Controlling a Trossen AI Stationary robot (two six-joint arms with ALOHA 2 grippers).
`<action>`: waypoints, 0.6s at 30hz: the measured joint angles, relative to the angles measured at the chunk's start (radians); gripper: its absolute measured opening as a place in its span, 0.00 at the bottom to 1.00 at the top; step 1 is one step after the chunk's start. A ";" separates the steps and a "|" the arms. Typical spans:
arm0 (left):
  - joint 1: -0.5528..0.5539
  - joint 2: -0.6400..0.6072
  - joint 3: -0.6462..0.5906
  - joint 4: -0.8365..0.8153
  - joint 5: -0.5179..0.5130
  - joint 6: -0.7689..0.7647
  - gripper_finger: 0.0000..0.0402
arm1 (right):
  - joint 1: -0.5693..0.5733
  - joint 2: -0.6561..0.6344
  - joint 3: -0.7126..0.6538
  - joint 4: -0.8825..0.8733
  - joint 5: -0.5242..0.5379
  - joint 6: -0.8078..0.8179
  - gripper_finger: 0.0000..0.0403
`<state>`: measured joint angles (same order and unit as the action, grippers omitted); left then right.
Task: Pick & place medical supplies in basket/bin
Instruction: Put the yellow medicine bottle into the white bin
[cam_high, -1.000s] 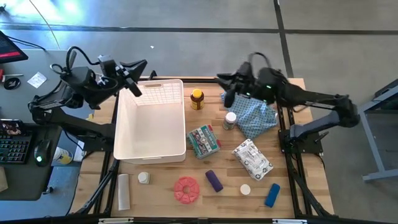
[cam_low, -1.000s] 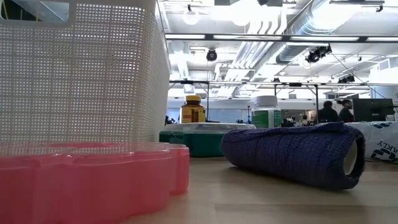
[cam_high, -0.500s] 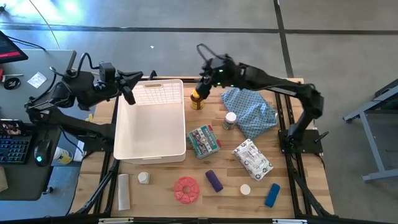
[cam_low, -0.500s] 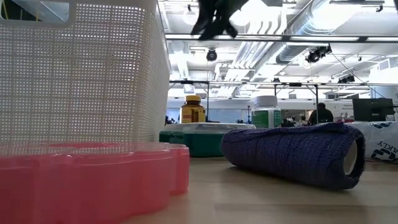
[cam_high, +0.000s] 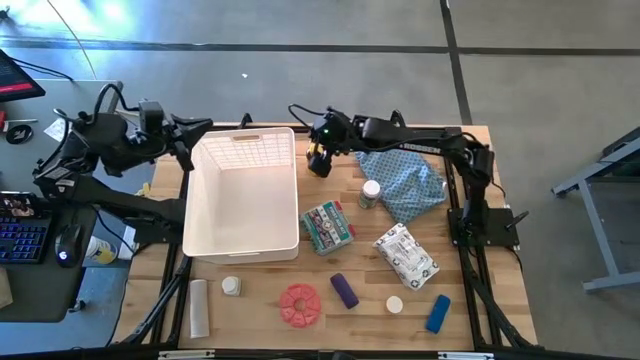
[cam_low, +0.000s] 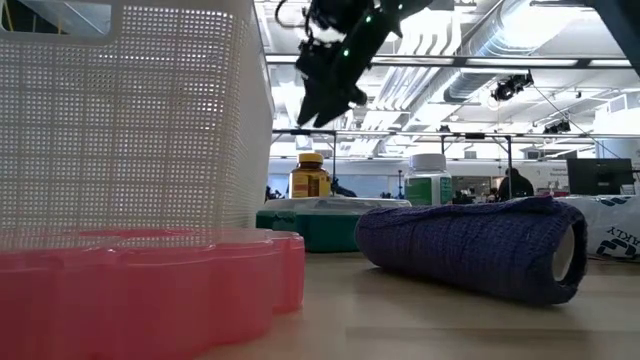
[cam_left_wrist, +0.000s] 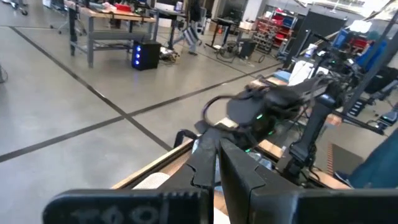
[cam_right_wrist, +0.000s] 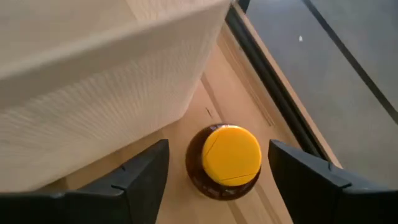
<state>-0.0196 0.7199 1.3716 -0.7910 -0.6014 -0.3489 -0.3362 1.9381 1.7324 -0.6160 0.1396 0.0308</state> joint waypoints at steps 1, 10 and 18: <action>0.000 0.000 0.000 0.002 0.010 0.000 0.14 | -0.004 0.008 0.000 -0.002 -0.001 0.002 0.66; 0.000 0.027 0.000 0.002 -0.023 0.000 0.14 | -0.077 0.051 0.000 0.000 -0.086 -0.010 0.67; 0.000 0.078 0.000 0.001 -0.060 -0.043 0.14 | -0.098 0.054 -0.011 0.053 -0.141 -0.076 0.67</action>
<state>-0.0197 0.7983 1.3716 -0.7897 -0.6610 -0.3918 -0.4337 1.9919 1.7210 -0.5630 -0.0017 -0.0451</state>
